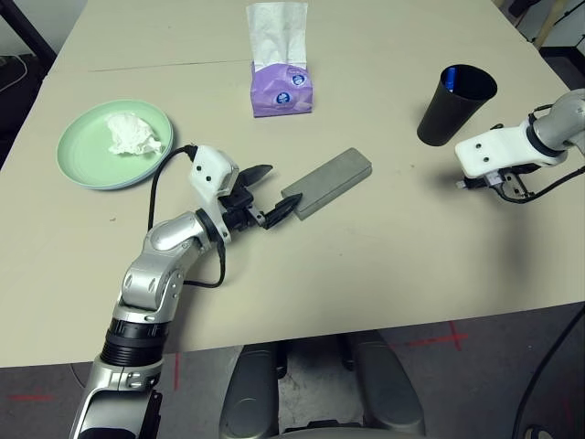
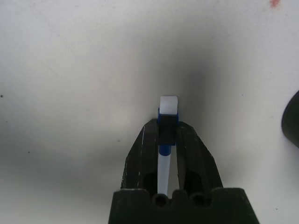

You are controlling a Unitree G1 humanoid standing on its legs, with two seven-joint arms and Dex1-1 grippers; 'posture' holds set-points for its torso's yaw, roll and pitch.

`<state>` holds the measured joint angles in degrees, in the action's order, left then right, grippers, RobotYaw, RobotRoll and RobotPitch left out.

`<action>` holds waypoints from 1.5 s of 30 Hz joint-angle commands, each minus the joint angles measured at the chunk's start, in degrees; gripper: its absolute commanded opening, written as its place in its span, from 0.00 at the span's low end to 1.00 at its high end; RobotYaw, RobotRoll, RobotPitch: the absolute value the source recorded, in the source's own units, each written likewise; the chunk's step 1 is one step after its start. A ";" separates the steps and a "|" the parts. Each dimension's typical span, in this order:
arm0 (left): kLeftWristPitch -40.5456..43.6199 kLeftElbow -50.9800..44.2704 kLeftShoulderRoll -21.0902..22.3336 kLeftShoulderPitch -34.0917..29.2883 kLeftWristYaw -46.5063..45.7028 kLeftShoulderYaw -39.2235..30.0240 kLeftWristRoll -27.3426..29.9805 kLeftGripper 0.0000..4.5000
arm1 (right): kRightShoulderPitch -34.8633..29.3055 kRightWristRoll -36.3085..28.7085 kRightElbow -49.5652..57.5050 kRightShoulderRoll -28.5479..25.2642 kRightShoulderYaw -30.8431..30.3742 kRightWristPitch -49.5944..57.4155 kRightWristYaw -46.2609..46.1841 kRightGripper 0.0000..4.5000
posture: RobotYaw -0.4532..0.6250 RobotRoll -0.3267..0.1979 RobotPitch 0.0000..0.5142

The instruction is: Organize and tidy the items on the table.

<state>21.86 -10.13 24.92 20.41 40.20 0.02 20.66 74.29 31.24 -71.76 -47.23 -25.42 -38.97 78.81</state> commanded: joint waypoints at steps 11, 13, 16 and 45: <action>-2.58 5.64 -0.02 4.44 2.15 0.73 -0.72 1.00 | -4.18 -18.79 9.13 2.02 12.23 16.66 13.15 0.09 | 0.41 0.62 0.44; -3.03 6.28 -0.13 5.07 2.47 0.91 -0.84 1.00 | -7.62 -23.66 16.07 0.95 13.05 21.99 13.66 0.09 | 0.40 0.62 0.42; -4.28 8.67 -0.15 6.82 3.41 1.13 -1.20 1.00 | -11.52 -27.85 25.24 -0.33 15.26 29.58 13.69 0.09 | 0.38 0.62 0.38; -13.17 17.65 1.75 12.02 13.74 1.52 -2.60 1.00 | -27.04 -53.33 54.61 14.84 41.10 52.99 -26.39 0.09 | 0.36 0.62 0.18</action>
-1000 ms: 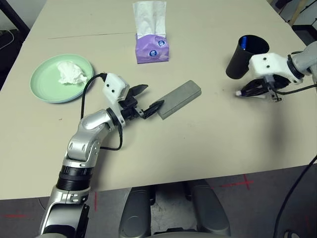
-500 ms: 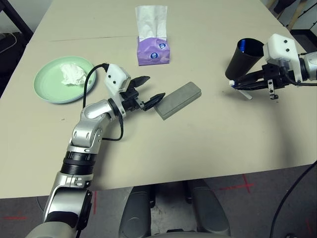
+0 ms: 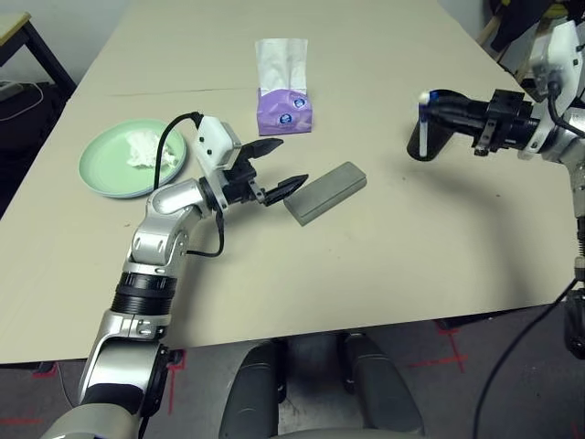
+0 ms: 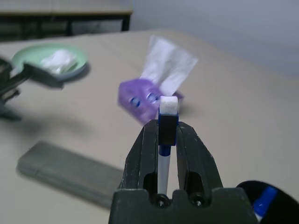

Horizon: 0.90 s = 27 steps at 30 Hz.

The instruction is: Organize and tidy the items on the table.

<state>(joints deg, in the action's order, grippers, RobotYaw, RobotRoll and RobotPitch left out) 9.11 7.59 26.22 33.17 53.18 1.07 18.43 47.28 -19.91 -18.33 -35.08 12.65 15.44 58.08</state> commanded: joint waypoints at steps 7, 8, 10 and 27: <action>0.04 -1.06 0.38 -1.84 0.24 0.38 -0.32 1.00 | 0.69 -1.76 2.37 12.31 6.70 -7.37 -24.74 0.09 | 0.36 0.62 0.18; 0.14 -1.20 0.33 -1.94 0.08 0.36 -0.30 1.00 | 0.75 -1.23 2.40 13.51 6.99 -8.24 -27.74 0.09 | 0.36 0.62 0.18; 0.26 -1.42 0.27 -2.09 -0.14 0.39 -0.33 1.00 | 0.57 0.91 2.59 15.28 6.60 -10.17 -33.24 0.09 | 0.36 0.62 0.18; 4.44 -0.03 -0.03 1.30 -1.67 -0.88 0.77 1.00 | 4.71 5.63 -2.16 13.27 5.09 -6.91 -48.50 0.09 | 0.36 0.62 0.18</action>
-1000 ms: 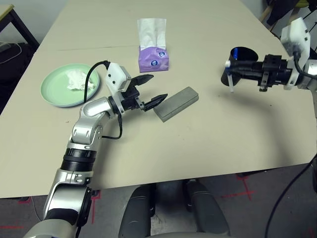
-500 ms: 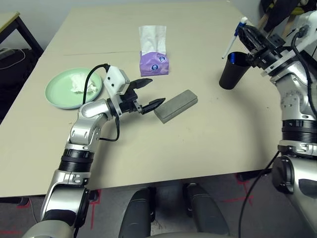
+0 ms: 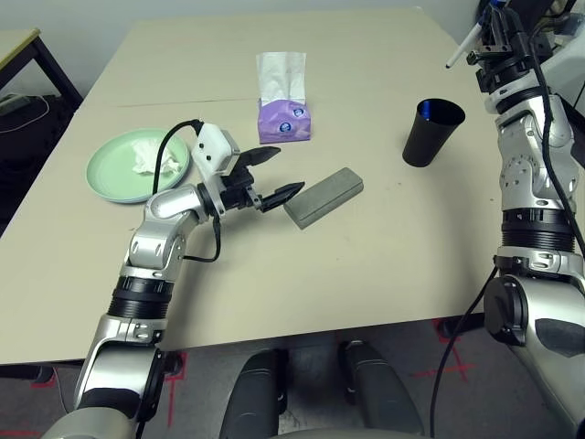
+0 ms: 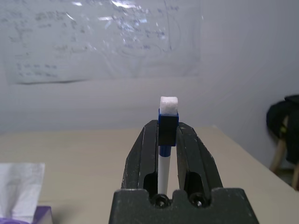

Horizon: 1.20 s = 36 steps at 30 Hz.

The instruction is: Organize and tidy the items on the table.

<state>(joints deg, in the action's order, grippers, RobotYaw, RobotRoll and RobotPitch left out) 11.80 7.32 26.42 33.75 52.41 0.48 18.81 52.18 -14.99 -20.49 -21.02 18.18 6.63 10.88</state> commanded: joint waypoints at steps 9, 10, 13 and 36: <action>2.86 -0.22 -0.27 0.39 -1.84 -0.22 0.21 1.00 | -0.33 1.88 -0.90 -1.27 -1.50 4.59 -1.92 0.09 | 0.36 0.62 0.19; 2.96 -0.32 -0.27 0.29 -1.90 -0.20 0.21 1.00 | -0.32 2.05 -1.06 -1.39 -1.78 4.93 -1.89 0.09 | 0.37 0.62 0.19; 3.21 -0.67 -0.25 0.01 -2.05 -0.17 0.21 1.00 | -0.24 2.15 -1.19 -1.34 -2.09 5.81 -1.94 0.09 | 0.37 0.62 0.19; 2.84 0.09 -0.29 -1.95 -3.52 -0.62 -0.14 1.00 | -2.33 1.23 0.56 -1.84 -1.83 7.54 0.48 0.99 | 0.37 0.62 0.19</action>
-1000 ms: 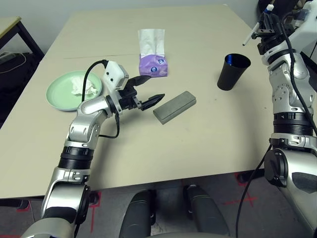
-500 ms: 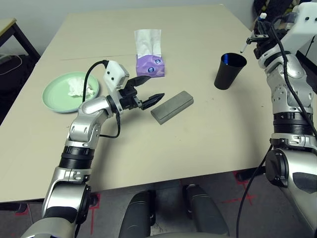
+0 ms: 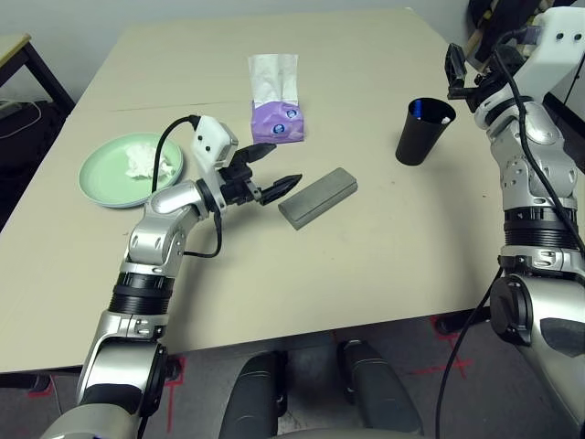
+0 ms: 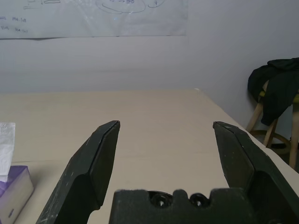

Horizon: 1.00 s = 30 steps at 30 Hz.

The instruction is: Organize and tidy the items on the table.

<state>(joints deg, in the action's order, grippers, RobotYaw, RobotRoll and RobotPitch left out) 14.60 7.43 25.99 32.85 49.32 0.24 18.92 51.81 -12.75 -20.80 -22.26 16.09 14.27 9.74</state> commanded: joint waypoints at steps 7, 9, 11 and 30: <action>-2.31 0.63 -2.50 -3.29 -7.02 -2.14 -1.68 1.00 | -14.47 -8.40 6.48 -0.43 1.78 -4.81 15.95 0.99 | 0.40 0.62 0.20; -3.25 0.93 -3.30 -3.53 -9.31 -2.42 -2.60 1.00 | -17.13 -8.56 7.54 -0.11 2.17 -6.63 16.06 0.99 | 0.40 0.62 0.20; -5.22 2.33 -4.65 -3.21 -13.54 -3.43 -4.06 1.00 | -20.12 -8.05 8.20 1.19 2.64 -9.02 14.16 0.99 | 0.40 0.62 0.19; -20.21 12.93 -4.71 -12.28 -35.35 -18.12 -6.51 1.00 | -23.93 -4.31 -6.86 -2.22 2.43 -20.12 15.76 0.99 | 0.42 0.62 0.18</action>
<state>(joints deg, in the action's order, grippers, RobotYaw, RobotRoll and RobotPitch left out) -5.70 22.94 20.31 21.43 12.46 -17.10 11.20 26.96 -17.66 -25.45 -23.66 18.42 -5.09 25.05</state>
